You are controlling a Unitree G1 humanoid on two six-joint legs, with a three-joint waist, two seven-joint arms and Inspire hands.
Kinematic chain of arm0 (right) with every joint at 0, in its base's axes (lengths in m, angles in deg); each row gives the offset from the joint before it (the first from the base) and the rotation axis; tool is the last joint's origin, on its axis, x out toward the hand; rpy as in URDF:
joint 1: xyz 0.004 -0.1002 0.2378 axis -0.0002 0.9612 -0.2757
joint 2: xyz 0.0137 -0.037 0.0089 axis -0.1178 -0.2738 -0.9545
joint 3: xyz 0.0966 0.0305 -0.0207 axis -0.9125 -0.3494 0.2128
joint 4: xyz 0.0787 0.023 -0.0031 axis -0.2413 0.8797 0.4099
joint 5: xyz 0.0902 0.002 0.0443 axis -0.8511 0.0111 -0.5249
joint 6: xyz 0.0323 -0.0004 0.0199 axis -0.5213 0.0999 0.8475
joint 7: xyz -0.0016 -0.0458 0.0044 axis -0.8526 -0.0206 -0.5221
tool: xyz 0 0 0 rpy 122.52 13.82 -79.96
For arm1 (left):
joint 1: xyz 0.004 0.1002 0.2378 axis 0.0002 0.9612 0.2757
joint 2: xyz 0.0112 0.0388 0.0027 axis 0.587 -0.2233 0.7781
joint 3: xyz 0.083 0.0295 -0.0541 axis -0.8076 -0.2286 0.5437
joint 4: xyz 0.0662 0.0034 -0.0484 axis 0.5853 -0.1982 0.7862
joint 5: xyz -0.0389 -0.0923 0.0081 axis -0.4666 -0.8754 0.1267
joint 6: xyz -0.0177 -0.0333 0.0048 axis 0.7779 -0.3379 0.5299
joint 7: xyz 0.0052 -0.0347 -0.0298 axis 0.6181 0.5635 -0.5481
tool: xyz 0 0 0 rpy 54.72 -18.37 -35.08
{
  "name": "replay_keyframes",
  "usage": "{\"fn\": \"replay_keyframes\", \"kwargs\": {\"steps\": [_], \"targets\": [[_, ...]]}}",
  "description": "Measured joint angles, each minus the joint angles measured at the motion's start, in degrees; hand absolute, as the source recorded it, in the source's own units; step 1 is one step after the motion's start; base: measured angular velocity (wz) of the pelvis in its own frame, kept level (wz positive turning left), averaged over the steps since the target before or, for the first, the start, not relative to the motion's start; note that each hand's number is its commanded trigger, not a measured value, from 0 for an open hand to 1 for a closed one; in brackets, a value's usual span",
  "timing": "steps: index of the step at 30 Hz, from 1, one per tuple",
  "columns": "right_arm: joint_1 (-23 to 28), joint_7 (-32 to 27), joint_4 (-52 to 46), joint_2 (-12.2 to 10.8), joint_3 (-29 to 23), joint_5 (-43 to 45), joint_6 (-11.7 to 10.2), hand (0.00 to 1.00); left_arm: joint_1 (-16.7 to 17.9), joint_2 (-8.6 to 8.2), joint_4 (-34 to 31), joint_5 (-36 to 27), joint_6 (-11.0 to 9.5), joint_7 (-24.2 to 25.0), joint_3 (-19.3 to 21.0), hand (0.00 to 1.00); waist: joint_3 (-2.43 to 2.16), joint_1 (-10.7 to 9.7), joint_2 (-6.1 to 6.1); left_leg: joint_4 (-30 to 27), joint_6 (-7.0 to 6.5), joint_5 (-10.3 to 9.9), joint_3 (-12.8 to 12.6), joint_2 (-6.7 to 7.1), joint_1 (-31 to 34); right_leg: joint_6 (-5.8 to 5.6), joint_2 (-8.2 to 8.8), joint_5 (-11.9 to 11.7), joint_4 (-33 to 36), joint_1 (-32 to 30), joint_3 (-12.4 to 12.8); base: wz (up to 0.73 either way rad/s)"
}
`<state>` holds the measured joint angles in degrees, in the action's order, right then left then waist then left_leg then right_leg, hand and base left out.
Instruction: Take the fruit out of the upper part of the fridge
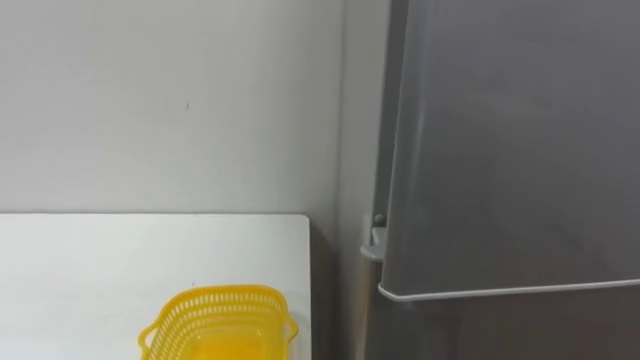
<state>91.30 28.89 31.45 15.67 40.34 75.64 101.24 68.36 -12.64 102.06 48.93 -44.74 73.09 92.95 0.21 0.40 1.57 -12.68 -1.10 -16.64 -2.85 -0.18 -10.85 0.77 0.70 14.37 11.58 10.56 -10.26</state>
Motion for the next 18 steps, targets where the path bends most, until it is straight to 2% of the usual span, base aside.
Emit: {"fn": "replay_keyframes", "kwargs": {"steps": [7,12,15,17,18], "targets": [[0.0,-1.3,0.9,0.0,0.0,-1.4,-0.6,0.0,0.4,-0.34,-0.4,-9.3,-0.6,-4.9,2.7,0.0,-0.01,0.0,-0.11,0.0,0.0,0.0,0.6,0.05,0.1,-0.09,-0.09,-0.1,-0.9,0.4,-0.2,0.03],[0.0,-1.8,0.8,0.0,0.0,-1.4,-1.2,0.0,0.3,-0.48,-1.2,-12.3,-1.8,-9.0,5.1,0.0,-0.11,0.0,-0.33,-0.1,0.0,0.0,0.6,0.03,0.1,-0.05,-0.14,-0.2,-0.7,0.4,-0.1,0.0],[0.0,-2.8,0.7,0.0,-0.5,-1.4,-1.2,0.0,0.2,-0.5,-4.7,-14.2,-2.3,-12.4,7.9,0.0,-0.13,0.1,-0.42,-0.2,0.0,0.0,0.6,0.04,0.2,-0.05,-0.11,-0.2,-0.7,0.3,-0.2,0.0],[-0.2,-3.3,0.7,0.1,-1.5,-1.4,-1.5,0.0,0.5,-0.71,-9.4,-17.7,-2.6,-14.9,9.8,0.0,-0.16,0.1,-0.51,-0.1,0.0,0.0,0.6,0.03,0.2,-0.04,-0.12,-0.2,-0.8,0.3,-0.2,0.0],[-0.2,-3.6,0.7,0.1,-2.7,-1.3,-2.0,0.0,0.4,-0.97,-12.4,-19.4,-3.5,-16.8,11.7,0.0,-0.18,0.2,-0.56,-0.1,0.0,0.0,0.6,0.04,0.2,-0.04,-0.1,-0.2,-0.8,0.4,-0.2,0.0]]}}
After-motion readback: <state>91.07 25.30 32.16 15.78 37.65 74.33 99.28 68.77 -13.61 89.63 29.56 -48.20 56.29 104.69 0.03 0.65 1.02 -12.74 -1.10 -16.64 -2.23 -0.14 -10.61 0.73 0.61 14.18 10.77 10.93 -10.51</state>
